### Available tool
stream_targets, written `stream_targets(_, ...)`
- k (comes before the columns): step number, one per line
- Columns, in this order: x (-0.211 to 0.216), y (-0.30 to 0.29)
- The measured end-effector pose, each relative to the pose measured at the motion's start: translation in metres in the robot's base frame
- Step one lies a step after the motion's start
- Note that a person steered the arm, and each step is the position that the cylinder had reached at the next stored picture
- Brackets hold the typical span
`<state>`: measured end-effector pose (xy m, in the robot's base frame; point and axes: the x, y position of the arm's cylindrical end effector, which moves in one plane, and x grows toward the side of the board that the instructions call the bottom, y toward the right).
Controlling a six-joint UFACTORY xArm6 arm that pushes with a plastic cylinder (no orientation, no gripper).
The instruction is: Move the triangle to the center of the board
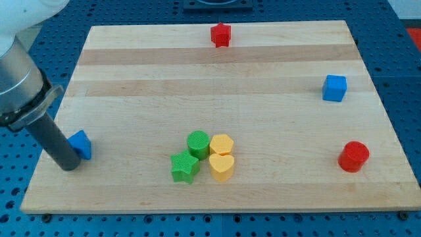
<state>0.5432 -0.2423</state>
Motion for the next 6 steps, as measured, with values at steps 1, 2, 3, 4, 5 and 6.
stream_targets(1,-0.029,0.0)
stream_targets(2,-0.055,0.0)
stream_targets(3,-0.086,0.0)
stream_targets(4,-0.103,0.01)
stream_targets(5,-0.102,0.029)
stream_targets(6,-0.098,0.05)
